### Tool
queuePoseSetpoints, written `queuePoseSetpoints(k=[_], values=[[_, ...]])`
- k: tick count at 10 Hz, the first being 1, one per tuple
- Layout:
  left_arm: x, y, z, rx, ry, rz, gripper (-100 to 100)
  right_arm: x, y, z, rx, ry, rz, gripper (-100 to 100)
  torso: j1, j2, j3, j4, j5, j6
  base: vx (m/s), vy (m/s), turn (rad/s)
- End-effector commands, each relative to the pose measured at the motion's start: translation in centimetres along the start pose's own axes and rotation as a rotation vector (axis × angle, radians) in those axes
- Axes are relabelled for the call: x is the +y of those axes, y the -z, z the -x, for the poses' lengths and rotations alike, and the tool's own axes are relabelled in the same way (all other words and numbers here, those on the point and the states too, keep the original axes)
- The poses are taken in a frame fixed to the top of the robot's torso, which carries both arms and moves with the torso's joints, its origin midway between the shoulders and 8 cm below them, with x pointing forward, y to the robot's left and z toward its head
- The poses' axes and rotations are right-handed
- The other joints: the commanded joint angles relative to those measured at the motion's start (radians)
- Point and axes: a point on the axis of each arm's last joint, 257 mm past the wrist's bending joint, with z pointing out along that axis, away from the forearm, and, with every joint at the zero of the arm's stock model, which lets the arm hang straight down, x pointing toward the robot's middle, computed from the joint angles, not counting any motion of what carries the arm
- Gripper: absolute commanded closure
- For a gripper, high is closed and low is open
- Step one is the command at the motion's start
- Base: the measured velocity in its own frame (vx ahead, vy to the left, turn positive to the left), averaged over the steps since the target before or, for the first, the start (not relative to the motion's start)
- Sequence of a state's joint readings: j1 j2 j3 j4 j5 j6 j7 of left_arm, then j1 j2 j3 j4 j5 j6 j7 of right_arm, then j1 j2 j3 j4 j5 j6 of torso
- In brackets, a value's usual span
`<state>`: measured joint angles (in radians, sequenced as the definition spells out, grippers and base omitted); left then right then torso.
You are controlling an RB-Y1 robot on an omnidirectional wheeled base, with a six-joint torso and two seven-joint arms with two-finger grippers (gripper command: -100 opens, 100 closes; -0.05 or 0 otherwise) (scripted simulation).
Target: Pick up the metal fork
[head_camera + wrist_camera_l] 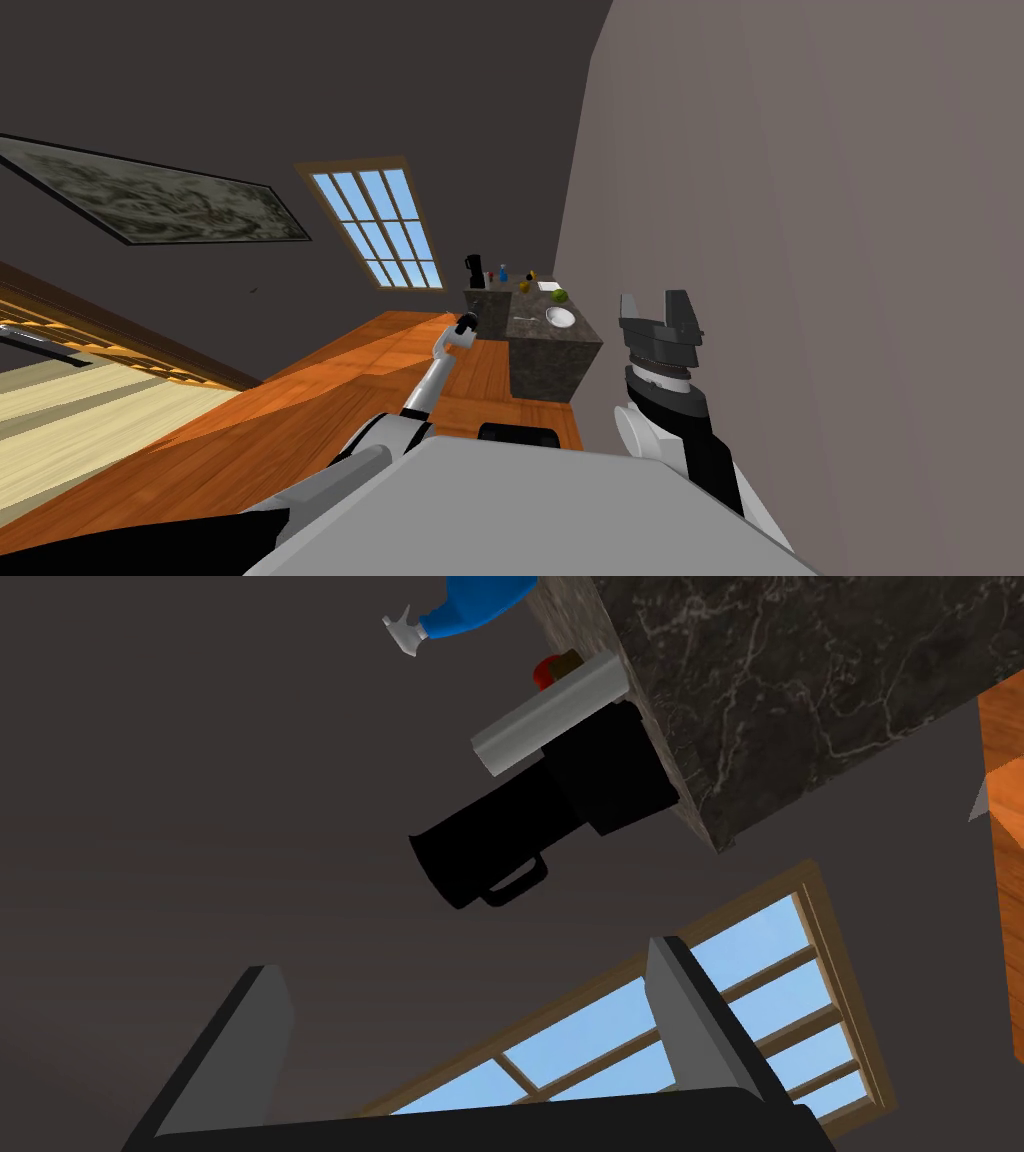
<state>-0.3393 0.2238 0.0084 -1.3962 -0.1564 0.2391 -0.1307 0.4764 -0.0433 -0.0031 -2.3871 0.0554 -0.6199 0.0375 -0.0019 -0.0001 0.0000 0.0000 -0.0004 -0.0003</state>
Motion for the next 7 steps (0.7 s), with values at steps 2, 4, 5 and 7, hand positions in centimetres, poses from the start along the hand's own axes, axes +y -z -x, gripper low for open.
queuePoseSetpoints(k=[2, 4, 5, 7], values=[[1.1, -1.0, -0.5, 0.013, 0.006, 0.061, -100, 0.0, 0.0, 0.0, 0.000, 0.000, 0.000, 0, 0.000, 0.000, 0.000, 0.000, 0.000, 0.000, -0.002, -0.018, 0.001], [2.1, -2.0, -1.0, 0.027, 0.021, 0.130, -100, 0.0, 0.0, 0.0, 0.000, 0.000, 0.000, 0, 0.000, 0.000, 0.000, 0.000, 0.000, 0.000, -0.002, -0.022, 0.002], [2.0, -2.7, -1.2, 0.034, 0.039, 0.157, -100, 0.0, 0.0, 0.0, 0.000, 0.000, 0.000, 0, 0.000, 0.000, 0.000, 0.000, 0.000, 0.000, 0.005, -0.042, 0.002], [2.7, -3.5, -1.8, 0.049, 0.059, 0.218, -100, 0.0, 0.0, 0.0, 0.000, 0.000, 0.000, 0, -0.001, -0.001, 0.000, 0.000, 0.000, 0.000, 0.011, -0.038, 0.002]])
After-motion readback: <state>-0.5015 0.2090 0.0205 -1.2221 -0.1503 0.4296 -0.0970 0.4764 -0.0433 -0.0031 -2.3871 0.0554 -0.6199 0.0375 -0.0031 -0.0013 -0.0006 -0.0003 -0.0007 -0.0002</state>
